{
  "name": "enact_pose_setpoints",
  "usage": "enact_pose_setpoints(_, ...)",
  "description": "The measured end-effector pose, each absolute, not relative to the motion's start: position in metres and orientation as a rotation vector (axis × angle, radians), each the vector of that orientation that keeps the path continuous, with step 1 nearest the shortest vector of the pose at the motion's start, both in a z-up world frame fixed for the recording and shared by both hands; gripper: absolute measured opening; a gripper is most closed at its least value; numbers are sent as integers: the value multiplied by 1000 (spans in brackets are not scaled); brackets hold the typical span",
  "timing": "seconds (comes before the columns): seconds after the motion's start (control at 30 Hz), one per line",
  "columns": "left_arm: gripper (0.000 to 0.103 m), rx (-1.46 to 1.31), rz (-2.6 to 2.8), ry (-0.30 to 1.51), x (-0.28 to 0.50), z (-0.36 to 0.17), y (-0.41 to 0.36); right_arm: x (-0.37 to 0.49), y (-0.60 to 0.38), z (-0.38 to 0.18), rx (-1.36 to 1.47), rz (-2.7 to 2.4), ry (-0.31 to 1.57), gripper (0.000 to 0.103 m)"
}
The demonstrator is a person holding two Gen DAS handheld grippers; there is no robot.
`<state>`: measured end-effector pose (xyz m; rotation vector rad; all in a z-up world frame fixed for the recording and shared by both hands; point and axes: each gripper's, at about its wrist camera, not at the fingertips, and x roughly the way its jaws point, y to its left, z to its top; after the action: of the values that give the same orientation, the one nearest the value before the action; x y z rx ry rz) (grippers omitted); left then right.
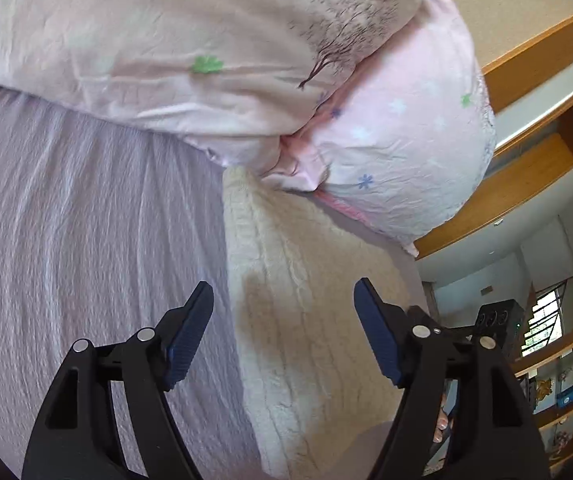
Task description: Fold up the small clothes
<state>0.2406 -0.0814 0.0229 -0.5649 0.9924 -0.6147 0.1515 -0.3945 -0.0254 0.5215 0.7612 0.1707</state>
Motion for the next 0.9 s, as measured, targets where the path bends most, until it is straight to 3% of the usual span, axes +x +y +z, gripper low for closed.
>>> enact_pose_setpoints(0.13, 76, -524, -652, 1038, 234, 2, -97, 143, -424, -29, 649, 109, 680, 9)
enact_pose_setpoints(0.2, 79, -486, -668, 1043, 228, -2, -105, 143, -429, -33, 669, 82, 713, 32)
enact_pose_setpoints(0.23, 79, -471, -671, 1048, 228, -3, -110, 144, -430, -35, 675, 74, 730, 72)
enact_pose_setpoints(0.27, 79, -464, -674, 1054, 228, -5, -114, 144, -431, -37, 683, 88, 729, 87)
enact_pose_setpoints(0.4, 81, -483, -665, 1054, 229, -10, -121, 154, -426, -46, 683, 130, 795, 86)
enact_pose_setpoints(0.43, 81, -484, -661, 1050, 229, -10, -122, 157, -424, -50, 678, 125, 827, 82)
enact_pose_setpoints(0.5, 75, -496, -651, 1049, 230, -11, -124, 158, -422, -56, 697, 166, 827, 64)
enact_pose_setpoints(0.53, 62, -507, -642, 1047, 231, -11, -124, 157, -421, -57, 727, 208, 820, 41)
enact_pose_setpoints(0.57, 54, -515, -649, 1034, 231, -10, -121, 156, -419, -55, 717, 208, 807, 35)
enact_pose_setpoints(0.6, 42, -519, -664, 1014, 230, -6, -116, 154, -415, -51, 701, 205, 797, 33)
enact_pose_setpoints(0.63, 38, -525, -675, 997, 228, 0, -111, 154, -410, -47, 699, 222, 786, 31)
enact_pose_setpoints(0.8, 37, -378, -607, 837, 214, 46, -66, 182, -361, -26, 669, 364, 793, 27)
enact_pose_setpoints(0.9, 42, -279, -470, 829, 224, 47, -43, 203, -329, -22, 529, 286, 818, 34)
